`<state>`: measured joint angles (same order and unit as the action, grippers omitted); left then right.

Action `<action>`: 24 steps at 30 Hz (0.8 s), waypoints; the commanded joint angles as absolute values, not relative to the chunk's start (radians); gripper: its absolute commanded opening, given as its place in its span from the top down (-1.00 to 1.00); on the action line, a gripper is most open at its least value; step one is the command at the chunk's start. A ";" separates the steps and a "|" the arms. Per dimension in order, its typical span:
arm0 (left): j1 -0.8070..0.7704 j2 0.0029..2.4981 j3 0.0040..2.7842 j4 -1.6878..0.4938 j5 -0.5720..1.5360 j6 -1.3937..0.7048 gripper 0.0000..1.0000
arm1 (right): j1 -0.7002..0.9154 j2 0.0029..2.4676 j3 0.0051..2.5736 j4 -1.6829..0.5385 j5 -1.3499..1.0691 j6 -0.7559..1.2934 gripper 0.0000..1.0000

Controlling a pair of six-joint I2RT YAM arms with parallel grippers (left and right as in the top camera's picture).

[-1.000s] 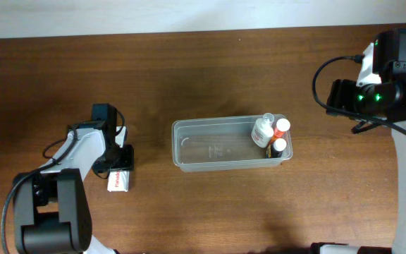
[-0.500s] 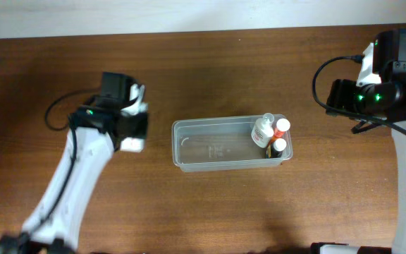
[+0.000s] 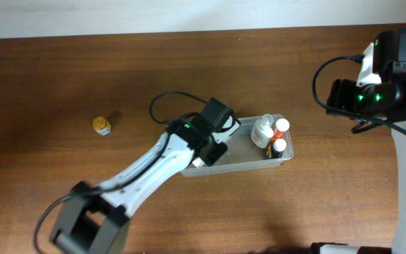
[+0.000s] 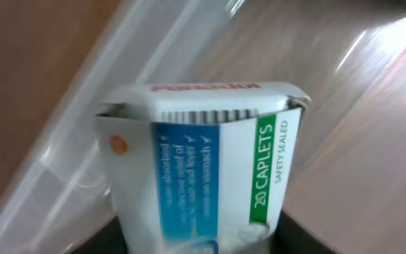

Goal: Pack container
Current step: 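Place the Panadol box into the container's left side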

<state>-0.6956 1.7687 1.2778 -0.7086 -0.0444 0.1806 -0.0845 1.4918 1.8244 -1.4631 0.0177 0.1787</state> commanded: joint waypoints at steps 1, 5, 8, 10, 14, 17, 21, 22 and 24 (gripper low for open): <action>-0.696 1.822 1.278 -0.710 -0.116 0.212 -0.18 | -0.092 1.485 1.822 -1.464 0.012 0.167 -0.40; -0.696 1.786 1.326 -0.738 -0.237 0.212 -0.55 | -0.092 1.485 1.822 -1.464 0.012 0.165 -0.40; -0.693 1.724 1.399 -0.805 -0.298 0.211 -0.64 | -0.092 1.485 1.822 -1.464 0.012 0.164 -0.40; -0.660 1.641 1.444 -0.842 -0.347 0.181 -0.99 | -0.092 1.485 1.822 -1.464 0.012 0.161 -0.40; -0.476 1.510 1.450 -0.843 -0.327 0.078 -0.99 | -0.092 1.485 1.822 -1.464 0.012 0.161 -0.40; -0.310 1.501 1.450 -0.854 -0.221 0.034 -0.99 | -0.092 1.485 1.822 -1.464 0.012 0.161 -0.40; -0.093 1.568 1.448 -0.850 -0.060 0.010 -0.99 | -0.092 1.485 1.822 -1.464 0.012 0.161 -0.40; -0.050 1.596 1.448 -0.849 -0.040 0.010 -0.99 | -0.092 1.485 1.822 -1.464 0.012 0.161 -0.40; 0.021 1.674 1.448 -0.848 -0.013 0.010 -0.99 | -0.092 1.485 1.822 -1.464 0.012 0.161 -0.40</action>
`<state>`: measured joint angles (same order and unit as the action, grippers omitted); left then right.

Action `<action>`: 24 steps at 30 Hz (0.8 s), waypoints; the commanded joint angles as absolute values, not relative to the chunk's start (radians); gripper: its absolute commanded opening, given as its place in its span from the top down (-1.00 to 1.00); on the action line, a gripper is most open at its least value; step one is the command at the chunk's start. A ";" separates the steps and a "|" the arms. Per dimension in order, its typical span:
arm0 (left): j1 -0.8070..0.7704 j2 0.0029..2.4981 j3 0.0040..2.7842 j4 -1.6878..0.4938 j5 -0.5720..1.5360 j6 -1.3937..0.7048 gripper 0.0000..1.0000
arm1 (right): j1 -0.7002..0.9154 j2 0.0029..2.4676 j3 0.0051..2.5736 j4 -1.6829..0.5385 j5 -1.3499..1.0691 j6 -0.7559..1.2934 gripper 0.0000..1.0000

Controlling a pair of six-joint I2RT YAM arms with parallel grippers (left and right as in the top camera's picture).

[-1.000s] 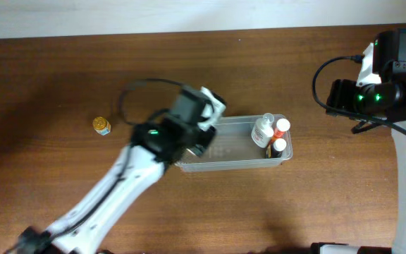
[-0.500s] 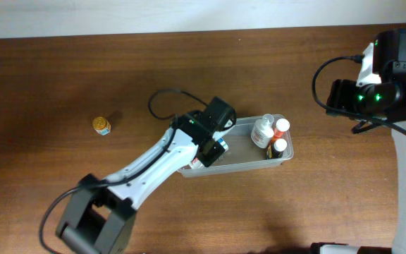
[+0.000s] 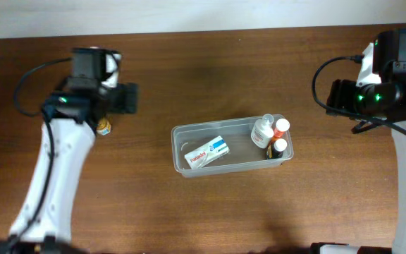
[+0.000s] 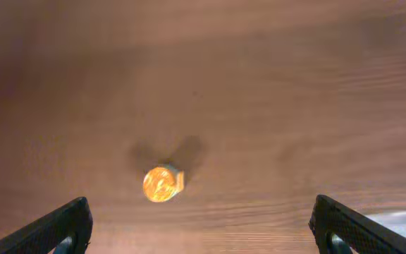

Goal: Pack container
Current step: 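Place the Panadol box into the container's left side, then grasp the gold-capped jar with the left gripper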

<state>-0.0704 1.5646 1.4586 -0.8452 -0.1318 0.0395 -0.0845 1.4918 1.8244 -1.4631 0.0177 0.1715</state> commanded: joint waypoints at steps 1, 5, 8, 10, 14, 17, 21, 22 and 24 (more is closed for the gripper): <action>0.044 1.713 1.448 -0.850 -0.014 0.010 -0.99 | -0.092 1.485 1.822 -1.464 0.012 0.161 -0.40; 0.127 1.887 1.448 -0.840 -0.009 -0.034 -0.99 | -0.092 1.485 1.822 -1.468 0.012 0.161 -0.40; 0.167 1.993 1.448 -0.804 0.049 -0.030 -0.99 | -0.092 1.485 1.822 -1.468 0.012 0.161 -0.40; 0.173 2.037 1.448 -0.784 0.049 -0.029 -0.99 | -0.092 1.485 1.822 -1.468 0.012 0.161 -0.40; 0.171 2.094 1.448 -0.755 0.049 0.002 -0.99 | -0.092 1.486 1.822 -1.468 0.012 0.161 -0.40; 0.171 2.111 1.448 -0.751 0.049 0.001 -0.92 | -0.092 1.488 1.822 -1.468 0.012 0.161 -0.40; 0.171 2.113 1.448 -0.755 0.049 0.000 -0.25 | -0.092 1.489 1.822 -1.468 0.012 0.161 -0.40; 0.171 2.113 1.448 -0.757 0.049 0.000 -0.24 | -0.092 1.489 1.822 -1.468 0.012 0.161 -0.40; 0.171 2.113 1.448 -0.764 0.049 0.000 -0.17 | -0.092 1.490 1.822 -1.468 0.012 0.161 -0.40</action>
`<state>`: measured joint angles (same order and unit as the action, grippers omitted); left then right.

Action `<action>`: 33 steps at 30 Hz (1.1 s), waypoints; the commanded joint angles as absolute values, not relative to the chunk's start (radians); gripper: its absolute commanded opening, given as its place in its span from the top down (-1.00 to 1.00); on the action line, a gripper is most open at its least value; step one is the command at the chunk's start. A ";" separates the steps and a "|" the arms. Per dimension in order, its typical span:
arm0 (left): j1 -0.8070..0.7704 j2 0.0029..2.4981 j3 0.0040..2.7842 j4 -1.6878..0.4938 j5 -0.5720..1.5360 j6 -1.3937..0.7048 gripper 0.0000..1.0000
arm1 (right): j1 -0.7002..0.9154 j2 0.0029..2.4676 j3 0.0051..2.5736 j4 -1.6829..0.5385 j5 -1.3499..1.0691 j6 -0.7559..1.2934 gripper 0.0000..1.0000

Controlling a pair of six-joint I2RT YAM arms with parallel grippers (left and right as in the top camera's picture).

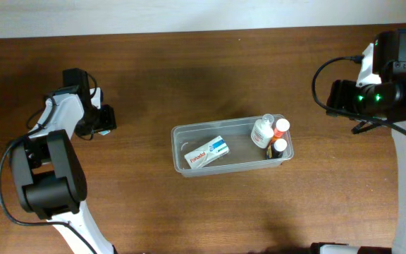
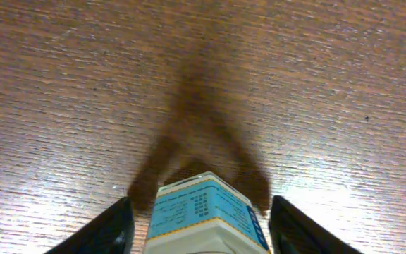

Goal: Pack container
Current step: 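Grasp the gold-capped jar with the left gripper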

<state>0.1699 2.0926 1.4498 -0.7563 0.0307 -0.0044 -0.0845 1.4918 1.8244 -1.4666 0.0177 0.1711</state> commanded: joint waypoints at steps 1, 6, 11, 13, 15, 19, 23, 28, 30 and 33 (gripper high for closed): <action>0.171 2.113 1.448 -0.770 0.049 0.000 -0.15 | -0.092 1.492 1.822 -1.468 0.012 0.161 -0.40; 0.171 2.094 1.449 -0.787 0.049 0.000 0.21 | -0.092 1.495 1.822 -1.468 0.012 0.161 -0.40; 0.158 1.985 1.449 -0.794 0.049 0.000 0.37 | -0.092 1.495 1.822 -1.468 0.012 0.161 -0.40; 0.135 1.913 1.449 -0.802 0.049 0.000 0.36 | -0.092 1.495 1.822 -1.468 0.012 0.161 -0.40; 0.091 1.824 1.449 -0.824 0.050 0.000 0.37 | -0.092 1.495 1.822 -1.468 0.012 0.161 -0.40; -0.046 1.681 1.449 -0.867 0.061 0.000 0.37 | -0.092 1.495 1.822 -1.468 0.012 0.161 -0.40; -0.300 1.608 1.449 -0.878 0.061 0.000 0.37 | -0.092 1.495 1.822 -1.468 0.012 0.161 -0.40; -0.567 1.645 1.446 -0.878 0.031 0.001 0.37 | -0.092 1.495 1.822 -1.470 0.012 0.161 -0.40; -0.634 1.677 1.446 -0.875 0.026 0.001 0.36 | -0.092 1.495 1.822 -1.470 0.012 0.161 -0.40; -0.703 1.734 1.446 -0.872 0.027 0.000 0.36 | -0.092 1.495 1.822 -1.471 0.012 0.161 -0.40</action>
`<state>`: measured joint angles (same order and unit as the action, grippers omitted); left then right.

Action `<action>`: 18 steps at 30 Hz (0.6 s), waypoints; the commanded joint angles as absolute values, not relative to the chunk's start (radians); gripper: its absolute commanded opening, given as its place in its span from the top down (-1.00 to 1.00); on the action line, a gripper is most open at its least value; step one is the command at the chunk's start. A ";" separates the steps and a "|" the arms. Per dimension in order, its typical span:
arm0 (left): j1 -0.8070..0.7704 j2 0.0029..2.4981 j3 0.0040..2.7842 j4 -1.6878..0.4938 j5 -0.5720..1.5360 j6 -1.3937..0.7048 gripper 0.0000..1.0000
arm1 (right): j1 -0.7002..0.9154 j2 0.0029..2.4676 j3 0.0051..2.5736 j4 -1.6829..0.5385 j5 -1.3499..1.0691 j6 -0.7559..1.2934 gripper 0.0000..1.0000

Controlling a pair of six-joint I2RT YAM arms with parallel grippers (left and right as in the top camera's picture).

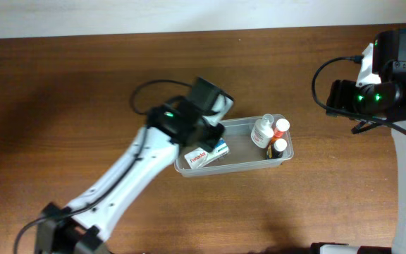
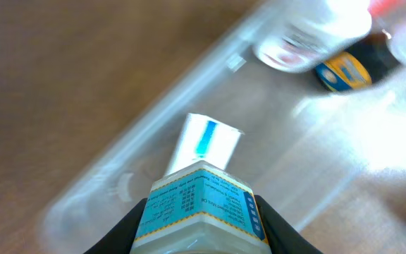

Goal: Pack container
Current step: 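Grasp the gold-capped jar with the left gripper, then set the gold-capped jar into the container beside the box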

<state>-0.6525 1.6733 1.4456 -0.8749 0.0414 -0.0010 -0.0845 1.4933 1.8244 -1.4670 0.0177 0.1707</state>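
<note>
My left gripper (image 2: 201,220) is shut on a small bottle (image 2: 199,201) with a teal, yellow-edged label. It hangs over the left end of the clear plastic container (image 1: 240,166). A white and blue Panadol box (image 1: 207,152) lies flat in that end, right below the bottle, and shows in the left wrist view as the box (image 2: 204,140). Three bottles (image 1: 269,134) stand in the container's right end. The left arm (image 1: 189,120) hides the held bottle in the overhead view. My right arm (image 1: 372,95) stays off at the far right, with its jaws not discernible.
The brown wooden table (image 1: 62,77) carries the container near its middle. The left arm stretches from the front left up across the table to the container. The right arm's white column stands along the right edge.
My left gripper was at the far left of the table, around the small bottle standing there. Now it holds that bottle over the container's left end, and the bottle's old spot is bare.
First my left gripper held the Panadol box at the container's left end. Then the box lay in the container and the gripper was open over the orange-capped bottle at far left. Then it closed in around that bottle, and now holds it above the container.
</note>
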 commanded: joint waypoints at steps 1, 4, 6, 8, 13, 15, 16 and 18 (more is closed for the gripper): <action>-0.718 1.757 1.446 -0.868 0.027 0.000 0.35 | -0.092 1.495 1.822 -1.471 0.012 0.161 -0.40; -0.741 1.843 1.446 -0.820 0.039 -0.001 0.35 | -0.092 1.495 1.822 -1.471 0.012 0.161 -0.40; -0.745 1.888 1.446 -0.772 0.069 -0.001 0.34 | -0.092 1.495 1.822 -1.471 0.012 0.161 -0.40; -0.746 1.919 1.446 -0.728 0.096 -0.001 0.34 | -0.092 1.495 1.822 -1.472 0.012 0.161 -0.40; -0.746 1.965 1.446 -0.662 0.094 -0.001 0.08 | -0.092 1.495 1.822 -1.472 0.012 0.161 -0.40; -0.747 1.965 1.446 -0.666 0.095 -0.001 0.05 | -0.092 1.495 1.822 -1.472 0.012 0.161 -0.41; -0.746 1.963 1.447 -0.667 0.095 -0.001 -0.03 | -0.092 1.495 1.822 -1.472 0.012 0.161 -0.40; -0.746 1.953 1.448 -0.667 0.094 0.000 -0.42 | -0.092 1.495 1.822 -1.474 0.012 0.161 -0.40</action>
<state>-0.7441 1.9572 1.4425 -0.6678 0.0795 -0.0010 -0.0845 1.4933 1.8244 -1.4704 0.0177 0.1673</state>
